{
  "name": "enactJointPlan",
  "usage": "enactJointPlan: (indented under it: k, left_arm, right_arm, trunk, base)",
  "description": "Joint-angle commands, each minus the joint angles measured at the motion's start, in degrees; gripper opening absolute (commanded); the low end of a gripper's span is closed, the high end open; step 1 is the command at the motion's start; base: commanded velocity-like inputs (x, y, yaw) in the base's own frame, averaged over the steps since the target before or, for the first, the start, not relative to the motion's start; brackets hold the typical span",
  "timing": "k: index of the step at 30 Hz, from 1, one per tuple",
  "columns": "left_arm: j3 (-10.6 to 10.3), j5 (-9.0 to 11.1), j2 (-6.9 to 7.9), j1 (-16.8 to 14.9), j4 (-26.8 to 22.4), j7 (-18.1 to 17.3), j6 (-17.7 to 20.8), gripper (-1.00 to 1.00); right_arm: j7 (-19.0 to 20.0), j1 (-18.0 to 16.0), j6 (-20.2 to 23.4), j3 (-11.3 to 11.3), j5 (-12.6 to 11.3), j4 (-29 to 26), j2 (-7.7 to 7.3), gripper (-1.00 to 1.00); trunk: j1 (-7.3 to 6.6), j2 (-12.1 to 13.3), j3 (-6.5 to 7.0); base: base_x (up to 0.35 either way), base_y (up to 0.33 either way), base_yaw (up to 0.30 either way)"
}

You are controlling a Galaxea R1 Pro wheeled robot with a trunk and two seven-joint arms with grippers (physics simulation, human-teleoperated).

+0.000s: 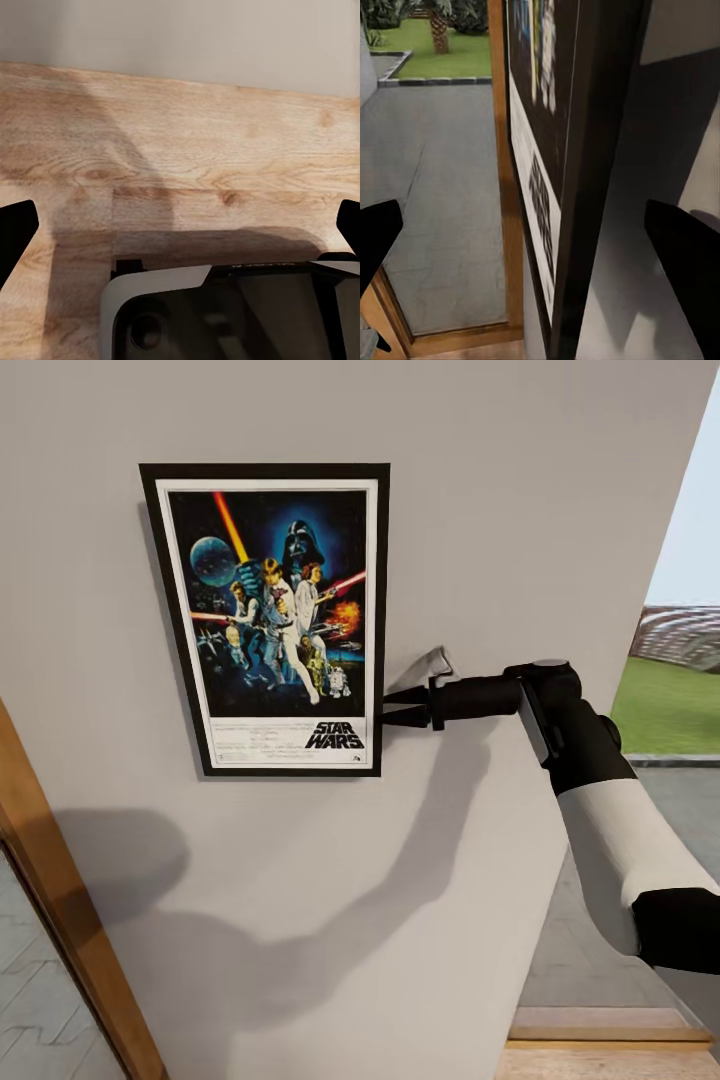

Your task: Pick up the poster from the kitchen countertop and hang it on one of the wall nails in the kitchen.

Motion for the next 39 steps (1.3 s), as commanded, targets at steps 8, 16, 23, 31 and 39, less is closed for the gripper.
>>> enactJointPlan:
  k: [8, 16, 23, 31, 39]
  left_arm:
    - [0.18, 0.3, -0.02, 0.01, -0.06, -0.39, 0.09, 1.0]
    - [0.18, 0.33, -0.02, 0.01, -0.08, -0.43, 0.09, 1.0]
    - [0.18, 0.31, -0.02, 0.01, -0.07, -0.47, 0.09, 1.0]
    - [0.21, 0.33, -0.02, 0.01, -0.08, -0.52, 0.09, 1.0]
    - [0.27, 0.35, 0.07, 0.01, -0.08, -0.57, 0.09, 1.0]
  right_arm:
    - [-0.25, -0.02, -0.02, 0.0, 0.63, 0.02, -0.01, 1.0]
    - [-0.25, -0.02, 0.0, 0.0, 0.62, 0.02, 0.05, 1.0]
    - [-0.25, -0.02, -0.01, 0.0, 0.58, -0.03, 0.09, 1.0]
    - [-0.19, -0.02, 0.05, 0.0, 0.52, -0.05, 0.08, 1.0]
    - [-0.08, 4.02, 0.24, -0.31, 0.14, -0.17, -0.09, 1.0]
  trunk:
    - [0.04, 0.01, 0.0]
    - [0.04, 0.01, 0.0]
    - [0.04, 0.01, 0.0]
    - [0.04, 0.01, 0.0]
    - [0.04, 0.01, 0.0]
  base:
    - [0.0, 0.0, 0.0]
    - [-0.038, -0.052, 0.0]
    - [-0.056, -0.051, 0.0]
    - [-0.243, -0.004, 0.0]
    - [-0.052, 0.0, 0.0]
